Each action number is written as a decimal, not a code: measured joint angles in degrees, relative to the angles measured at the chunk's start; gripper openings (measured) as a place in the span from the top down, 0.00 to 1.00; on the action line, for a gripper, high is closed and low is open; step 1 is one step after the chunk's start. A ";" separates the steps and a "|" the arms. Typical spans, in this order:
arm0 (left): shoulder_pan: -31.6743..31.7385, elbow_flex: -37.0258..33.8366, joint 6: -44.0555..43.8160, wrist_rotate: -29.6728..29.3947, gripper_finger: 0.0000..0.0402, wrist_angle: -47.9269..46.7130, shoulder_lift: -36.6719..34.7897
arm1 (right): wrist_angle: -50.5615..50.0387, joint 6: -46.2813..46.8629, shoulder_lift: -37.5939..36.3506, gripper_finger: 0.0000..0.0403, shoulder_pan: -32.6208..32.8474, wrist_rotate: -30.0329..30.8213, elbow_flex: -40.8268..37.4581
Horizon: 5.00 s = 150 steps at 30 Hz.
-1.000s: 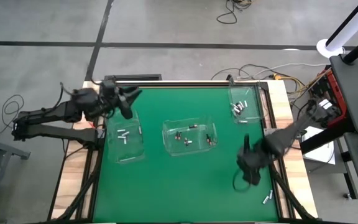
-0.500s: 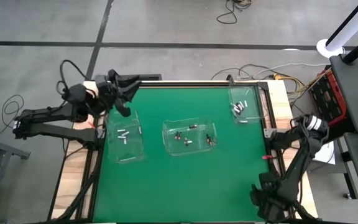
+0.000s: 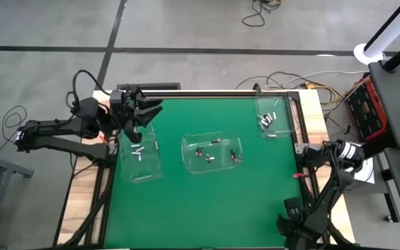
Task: Sort batteries
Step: Put the bottom white battery into the bottom left transparent bin
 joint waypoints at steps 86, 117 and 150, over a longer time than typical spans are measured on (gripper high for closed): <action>-28.87 0.02 -2.54 -14.43 0.72 -40.32 -15.95 | 35.59 -40.88 18.40 0.93 -58.70 19.87 71.71; -28.76 0.00 0.15 -24.19 0.93 -31.08 -9.29 | 36.49 -39.93 19.68 0.93 -59.14 20.01 71.69; -27.88 -16.05 -59.20 -17.64 0.97 -71.67 -4.16 | -36.19 -30.49 7.99 0.54 -50.83 19.29 68.58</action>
